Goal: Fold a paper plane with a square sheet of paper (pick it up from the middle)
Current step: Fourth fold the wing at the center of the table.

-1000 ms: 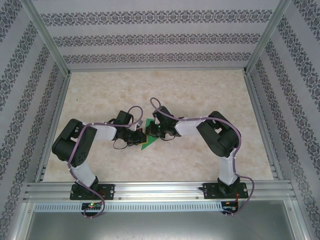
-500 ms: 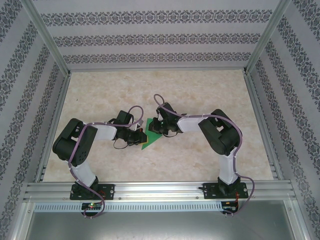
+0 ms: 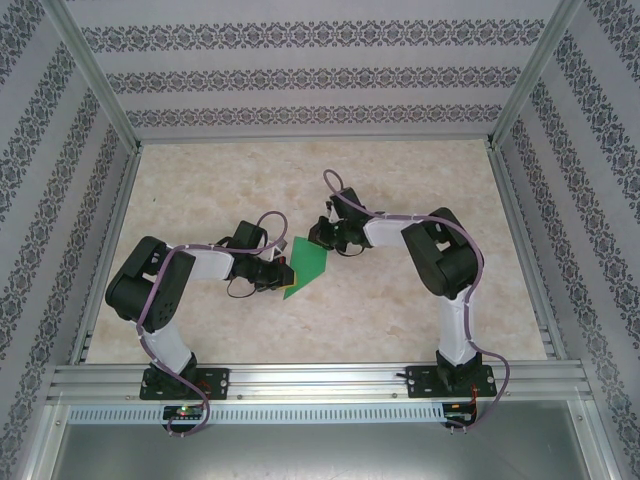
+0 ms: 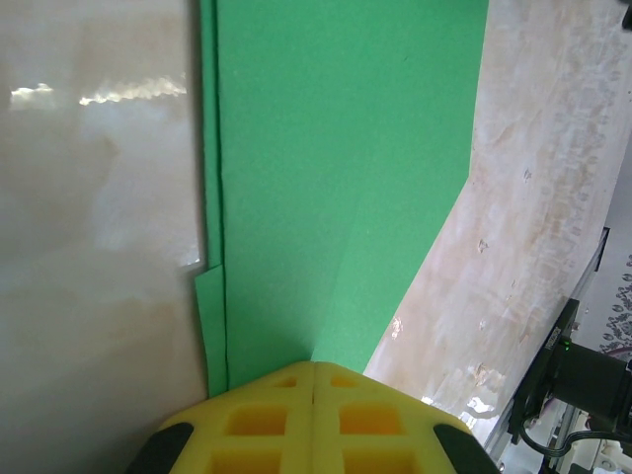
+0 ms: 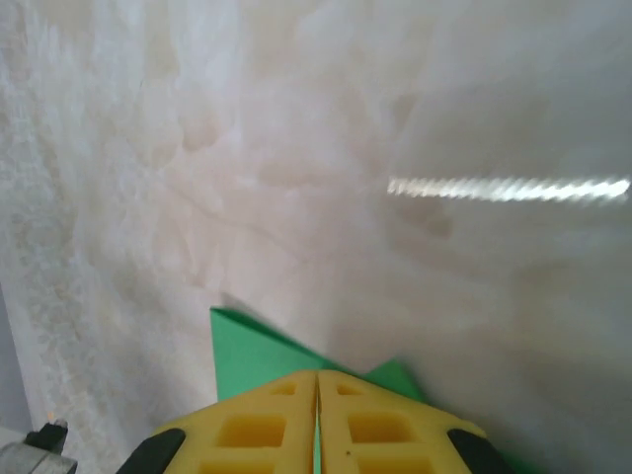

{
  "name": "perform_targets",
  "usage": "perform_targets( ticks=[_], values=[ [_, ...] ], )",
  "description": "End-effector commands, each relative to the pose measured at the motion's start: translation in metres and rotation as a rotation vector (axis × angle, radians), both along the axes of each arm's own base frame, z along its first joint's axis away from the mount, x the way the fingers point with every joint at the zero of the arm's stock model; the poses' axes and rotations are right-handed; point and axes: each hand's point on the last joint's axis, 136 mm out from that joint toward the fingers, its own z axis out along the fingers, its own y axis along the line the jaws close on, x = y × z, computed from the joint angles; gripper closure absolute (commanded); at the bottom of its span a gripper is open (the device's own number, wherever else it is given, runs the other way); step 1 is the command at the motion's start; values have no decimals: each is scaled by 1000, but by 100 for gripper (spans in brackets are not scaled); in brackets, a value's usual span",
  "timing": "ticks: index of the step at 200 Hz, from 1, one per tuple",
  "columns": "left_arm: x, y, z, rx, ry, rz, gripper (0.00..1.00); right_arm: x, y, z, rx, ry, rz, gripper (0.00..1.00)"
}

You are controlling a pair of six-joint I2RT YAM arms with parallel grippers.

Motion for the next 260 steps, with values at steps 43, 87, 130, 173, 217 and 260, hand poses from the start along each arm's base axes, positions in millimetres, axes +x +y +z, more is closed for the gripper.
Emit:
perform_targets(
  ticks=[43,87,130,173,217,260],
  values=[
    [-59,47,-71,279,209,-3,100,30,-27,-15,-58,-15,-54,90],
    [-57,46,-70,270,207,-1,100,43,-39,13,-41,-75,-66,89],
    [-54,44,-68,263,198,-1,100,35,-35,68,-13,-188,-43,87],
    [-53,43,-68,261,193,-2,100,-17,4,59,27,-148,39,88],
    [-53,43,-68,265,190,-4,100,-55,37,29,74,-86,62,89],
    [-49,42,-67,263,184,-1,100,-72,37,-4,58,-19,59,90]
  ],
)
